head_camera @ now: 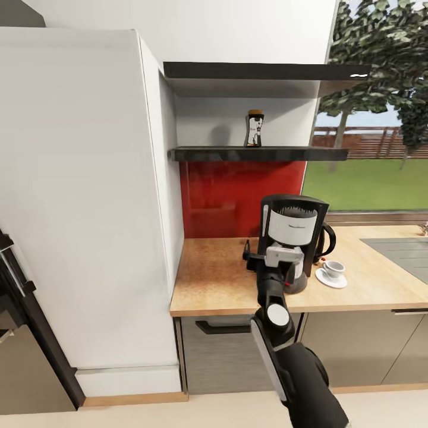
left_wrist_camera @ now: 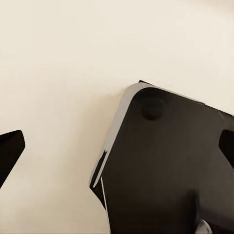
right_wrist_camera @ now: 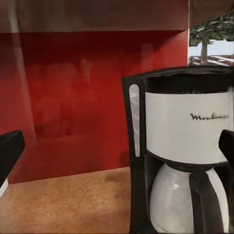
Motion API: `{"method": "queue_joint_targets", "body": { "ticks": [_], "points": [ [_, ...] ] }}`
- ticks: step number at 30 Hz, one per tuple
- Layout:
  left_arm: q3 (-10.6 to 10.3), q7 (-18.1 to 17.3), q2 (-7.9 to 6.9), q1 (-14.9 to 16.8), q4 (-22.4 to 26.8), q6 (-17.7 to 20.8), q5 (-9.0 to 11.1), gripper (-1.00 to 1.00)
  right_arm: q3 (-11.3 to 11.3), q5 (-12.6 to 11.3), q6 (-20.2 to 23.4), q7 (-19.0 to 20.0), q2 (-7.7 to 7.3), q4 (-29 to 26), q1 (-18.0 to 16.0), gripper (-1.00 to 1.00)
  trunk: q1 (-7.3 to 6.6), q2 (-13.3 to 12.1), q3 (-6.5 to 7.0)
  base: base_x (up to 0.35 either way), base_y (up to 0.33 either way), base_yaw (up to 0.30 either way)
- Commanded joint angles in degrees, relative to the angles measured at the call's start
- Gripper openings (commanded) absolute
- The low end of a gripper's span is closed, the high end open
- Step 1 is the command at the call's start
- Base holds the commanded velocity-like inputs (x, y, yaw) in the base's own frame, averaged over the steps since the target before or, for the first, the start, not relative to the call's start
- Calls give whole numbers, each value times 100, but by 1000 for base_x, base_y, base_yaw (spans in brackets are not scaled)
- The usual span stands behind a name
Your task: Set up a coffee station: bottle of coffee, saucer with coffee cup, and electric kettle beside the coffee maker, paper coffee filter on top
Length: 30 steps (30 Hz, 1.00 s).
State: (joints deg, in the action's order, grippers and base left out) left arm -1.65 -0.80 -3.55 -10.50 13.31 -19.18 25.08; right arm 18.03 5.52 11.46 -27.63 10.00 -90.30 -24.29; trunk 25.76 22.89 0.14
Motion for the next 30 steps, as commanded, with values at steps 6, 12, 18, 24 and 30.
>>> {"method": "queue_joint_targets", "body": {
  "ticks": [6, 12, 18, 24, 30],
  "points": [
    [-19, -8, -5, -5, -20, -7, 42, 100, 6, 76, 351, -305, 0, -5, -445, 100, 2, 3, -1, 0, 0, 0],
    [-18, -8, -5, -5, -90, -7, 36, 100, -11, 78, 715, -671, 0, -5, -1159, 100, 2, 3, -1, 0, 0, 0],
    [-19, -8, -13, -5, -107, -7, 29, 100, -18, 79, 1163, -843, 0, -5, -1817, 100, 2, 3, -1, 0, 0, 0],
    [-19, -8, -19, -5, -104, -7, 8, 100, -24, 79, 1549, -904, 0, -5, -2291, 100, 2, 3, -1, 0, 0, 0],
    [-19, -11, -23, -5, -93, -7, -2, 100, -194, 64, 2321, -957, 0, -5, -3093, 100, 2, 3, -1, 0, 0, 0]
  ]
}}
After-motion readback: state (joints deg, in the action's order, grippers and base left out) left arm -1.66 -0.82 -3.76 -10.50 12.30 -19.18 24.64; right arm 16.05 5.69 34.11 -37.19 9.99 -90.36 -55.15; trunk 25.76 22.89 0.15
